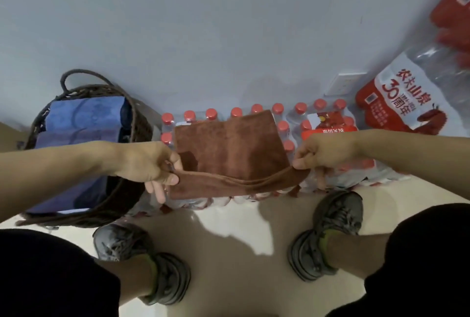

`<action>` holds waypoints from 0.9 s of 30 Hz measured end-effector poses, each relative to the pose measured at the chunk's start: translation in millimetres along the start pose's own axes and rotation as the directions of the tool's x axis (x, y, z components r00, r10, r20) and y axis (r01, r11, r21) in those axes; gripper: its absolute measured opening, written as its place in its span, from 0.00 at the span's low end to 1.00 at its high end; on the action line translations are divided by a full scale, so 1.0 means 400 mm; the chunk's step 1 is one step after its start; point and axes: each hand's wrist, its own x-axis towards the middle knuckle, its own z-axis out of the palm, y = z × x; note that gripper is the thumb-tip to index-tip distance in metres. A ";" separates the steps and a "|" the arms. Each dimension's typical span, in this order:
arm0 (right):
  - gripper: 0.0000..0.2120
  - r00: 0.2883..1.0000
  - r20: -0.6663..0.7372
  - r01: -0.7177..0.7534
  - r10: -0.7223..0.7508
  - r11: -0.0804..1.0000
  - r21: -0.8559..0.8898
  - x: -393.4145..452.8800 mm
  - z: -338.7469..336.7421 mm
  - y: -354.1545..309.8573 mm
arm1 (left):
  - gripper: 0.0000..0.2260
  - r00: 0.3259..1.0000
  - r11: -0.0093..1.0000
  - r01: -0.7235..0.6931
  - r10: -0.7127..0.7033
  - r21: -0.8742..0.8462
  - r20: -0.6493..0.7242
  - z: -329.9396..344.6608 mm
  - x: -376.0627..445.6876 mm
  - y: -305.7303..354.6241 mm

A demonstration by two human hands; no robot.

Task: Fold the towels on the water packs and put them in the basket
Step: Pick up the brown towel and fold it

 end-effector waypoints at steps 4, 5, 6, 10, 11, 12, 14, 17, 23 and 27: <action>0.11 0.992 -0.127 -0.021 0.018 1.000 -0.016 0.046 -0.049 -0.018 | 0.04 0.976 0.997 -0.035 0.021 -0.064 -0.218 -0.046 0.042 -0.003; 0.11 0.986 -0.162 -0.038 0.035 0.999 -0.017 0.061 -0.062 -0.024 | 0.05 0.957 0.998 -0.040 0.023 -0.052 -0.288 -0.060 0.054 -0.001; 0.12 0.976 -0.212 -0.049 0.043 0.999 -0.023 0.078 -0.076 -0.030 | 0.06 0.941 0.998 -0.036 0.016 -0.055 -0.339 -0.072 0.063 0.002; 0.14 0.900 -0.435 -0.063 0.031 0.996 -0.059 0.164 -0.113 -0.067 | 0.07 0.876 0.959 -0.060 -0.082 -0.277 -0.475 -0.103 0.102 0.008; 0.15 0.884 -0.467 -0.092 0.033 0.990 -0.104 0.182 -0.116 -0.074 | 0.07 0.844 0.958 -0.063 -0.098 -0.278 -0.527 -0.108 0.113 0.007; 0.16 0.870 -0.492 -0.121 0.035 0.982 -0.143 0.197 -0.117 -0.082 | 0.07 0.815 0.963 -0.055 -0.109 -0.264 -0.569 -0.113 0.123 0.005; 0.16 0.855 -0.517 -0.148 0.041 0.975 -0.166 0.217 -0.119 -0.095 | 0.06 0.777 0.975 -0.011 -0.131 -0.222 -0.615 -0.118 0.141 0.000; 0.11 0.848 -0.527 -0.151 0.048 0.976 -0.155 0.243 -0.124 -0.111 | 0.06 0.759 0.975 0.044 -0.175 -0.219 -0.627 -0.123 0.165 -0.012; 0.09 0.761 -0.642 -0.197 0.089 0.976 -0.097 0.284 -0.137 -0.128 | 0.05 0.708 0.978 0.124 -0.205 -0.166 -0.676 -0.149 0.212 -0.025; 0.19 0.770 -0.619 -0.295 0.153 0.946 -0.133 0.296 -0.133 -0.126 | 0.03 0.729 0.974 0.222 -0.192 -0.038 -0.657 -0.151 0.230 -0.040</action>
